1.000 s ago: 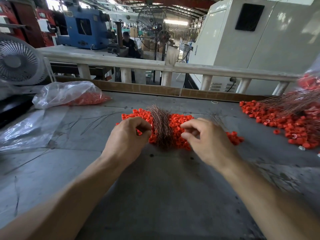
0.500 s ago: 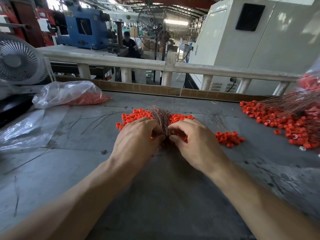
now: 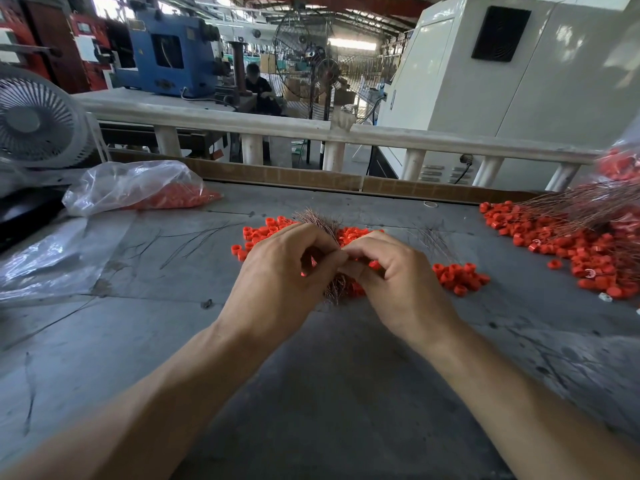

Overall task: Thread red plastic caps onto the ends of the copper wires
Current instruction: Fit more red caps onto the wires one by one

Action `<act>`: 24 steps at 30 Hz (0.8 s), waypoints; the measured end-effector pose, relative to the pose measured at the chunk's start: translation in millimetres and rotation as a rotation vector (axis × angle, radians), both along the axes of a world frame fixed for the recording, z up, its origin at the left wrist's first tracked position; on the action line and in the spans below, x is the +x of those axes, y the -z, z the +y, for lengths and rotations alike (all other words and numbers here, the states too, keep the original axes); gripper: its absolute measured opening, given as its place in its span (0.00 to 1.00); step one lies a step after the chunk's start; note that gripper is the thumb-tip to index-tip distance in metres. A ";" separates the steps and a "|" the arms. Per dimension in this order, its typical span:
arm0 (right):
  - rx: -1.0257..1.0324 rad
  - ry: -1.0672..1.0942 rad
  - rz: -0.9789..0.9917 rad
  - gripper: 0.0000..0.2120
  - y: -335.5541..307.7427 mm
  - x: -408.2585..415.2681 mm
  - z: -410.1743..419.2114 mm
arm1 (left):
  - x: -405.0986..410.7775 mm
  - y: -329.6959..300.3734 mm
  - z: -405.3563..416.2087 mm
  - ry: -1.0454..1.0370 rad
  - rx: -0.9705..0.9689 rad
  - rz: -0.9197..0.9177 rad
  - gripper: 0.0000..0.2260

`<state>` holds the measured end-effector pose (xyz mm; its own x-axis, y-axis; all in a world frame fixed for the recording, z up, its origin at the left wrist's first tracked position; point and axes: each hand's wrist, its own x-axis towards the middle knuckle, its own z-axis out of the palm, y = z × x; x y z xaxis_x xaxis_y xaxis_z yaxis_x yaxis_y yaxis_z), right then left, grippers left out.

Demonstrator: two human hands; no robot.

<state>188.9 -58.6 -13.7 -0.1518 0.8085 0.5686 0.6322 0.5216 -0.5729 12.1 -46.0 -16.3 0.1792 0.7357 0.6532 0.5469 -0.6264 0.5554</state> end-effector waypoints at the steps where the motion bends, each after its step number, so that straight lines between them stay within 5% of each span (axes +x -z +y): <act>1: 0.015 0.000 0.012 0.03 -0.2 1.1 -0.1 | -0.5 0.4 0.7 0.010 -0.018 -0.021 0.04; 5: 0.011 0.016 0.187 0.05 -1.0 6.4 -0.7 | -4.8 1.2 3.9 0.042 -0.084 -0.004 0.10; 10: 0.049 -0.048 0.510 0.07 -9.9 8.2 -4.3 | -6.1 5.8 8.8 0.051 -0.130 0.105 0.02; 15: 0.124 0.030 0.757 0.08 -26.3 20.5 -9.0 | -5.2 8.1 10.9 0.056 -0.166 0.165 0.06; 24: -0.186 0.150 0.899 0.08 -16.6 27.6 0.8 | -27.3 3.9 24.8 -0.266 -0.298 0.066 0.08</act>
